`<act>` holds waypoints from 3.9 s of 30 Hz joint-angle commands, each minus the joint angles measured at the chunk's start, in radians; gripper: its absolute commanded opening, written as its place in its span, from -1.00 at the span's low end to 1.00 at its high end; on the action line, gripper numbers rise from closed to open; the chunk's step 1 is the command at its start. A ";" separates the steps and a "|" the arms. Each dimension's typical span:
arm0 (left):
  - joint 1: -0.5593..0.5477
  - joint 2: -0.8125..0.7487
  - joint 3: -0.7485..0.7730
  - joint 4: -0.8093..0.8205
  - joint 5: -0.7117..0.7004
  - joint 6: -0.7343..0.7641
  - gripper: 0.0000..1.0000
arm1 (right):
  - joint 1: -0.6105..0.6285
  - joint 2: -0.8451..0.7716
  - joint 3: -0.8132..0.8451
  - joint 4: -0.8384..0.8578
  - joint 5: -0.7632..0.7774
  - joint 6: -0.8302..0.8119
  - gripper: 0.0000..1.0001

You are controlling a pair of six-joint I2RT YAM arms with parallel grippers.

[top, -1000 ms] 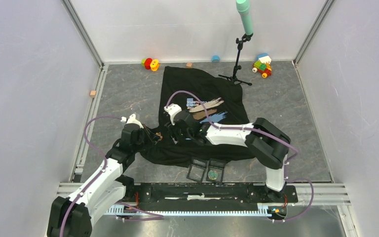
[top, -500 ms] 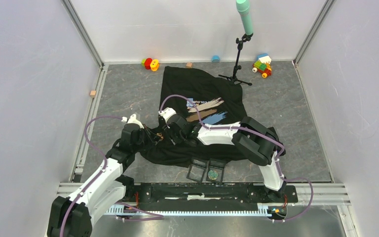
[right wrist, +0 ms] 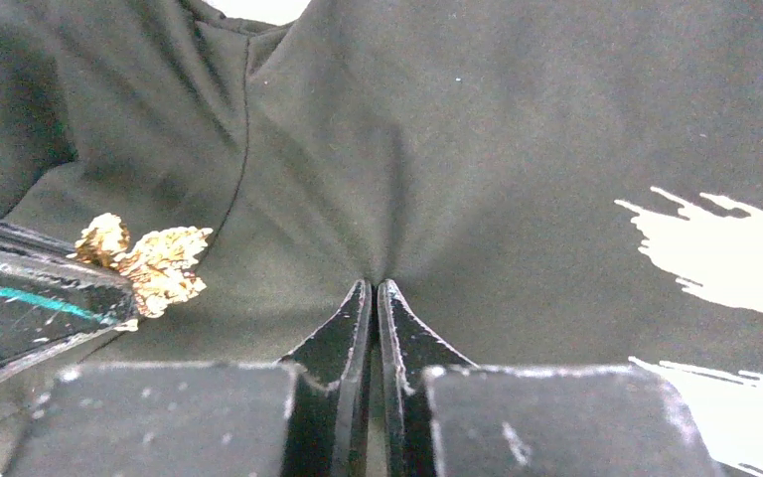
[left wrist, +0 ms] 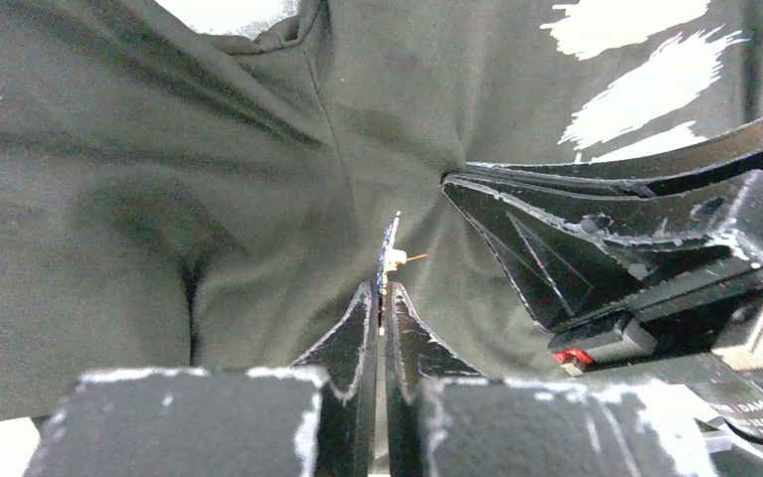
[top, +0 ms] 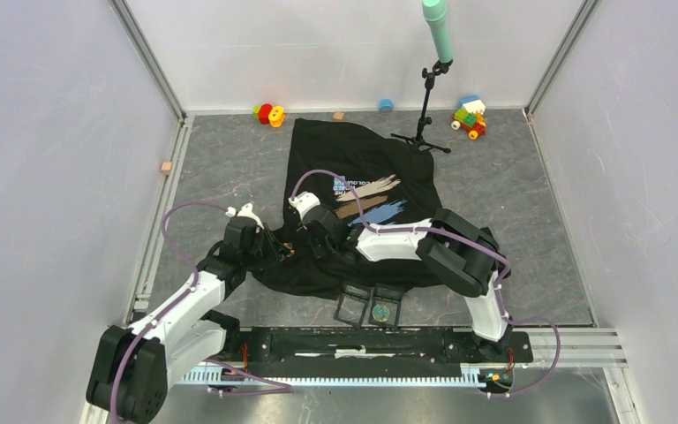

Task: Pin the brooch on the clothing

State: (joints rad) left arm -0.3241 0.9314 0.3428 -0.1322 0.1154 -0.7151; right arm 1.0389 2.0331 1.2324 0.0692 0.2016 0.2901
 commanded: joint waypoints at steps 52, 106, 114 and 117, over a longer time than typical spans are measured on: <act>-0.165 0.368 0.188 -0.021 -0.038 0.163 -0.96 | 0.003 -0.228 -0.270 0.353 -0.073 0.053 -1.00; -0.174 0.327 0.160 0.020 -0.015 0.123 -0.96 | 0.019 -0.396 -0.475 0.431 -0.103 0.017 -0.04; -0.173 0.328 0.154 0.032 -0.007 0.116 -0.96 | 0.016 -0.383 -0.502 0.441 -0.092 0.013 0.07; -0.173 0.325 0.153 0.035 -0.005 0.113 -0.96 | 0.015 -0.353 -0.501 0.480 -0.112 0.020 0.08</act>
State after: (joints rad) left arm -0.4931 1.2716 0.5163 -0.1009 0.1074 -0.5976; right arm 1.0546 1.6482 0.7380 0.4770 0.0956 0.3023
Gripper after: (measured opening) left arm 0.043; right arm 0.538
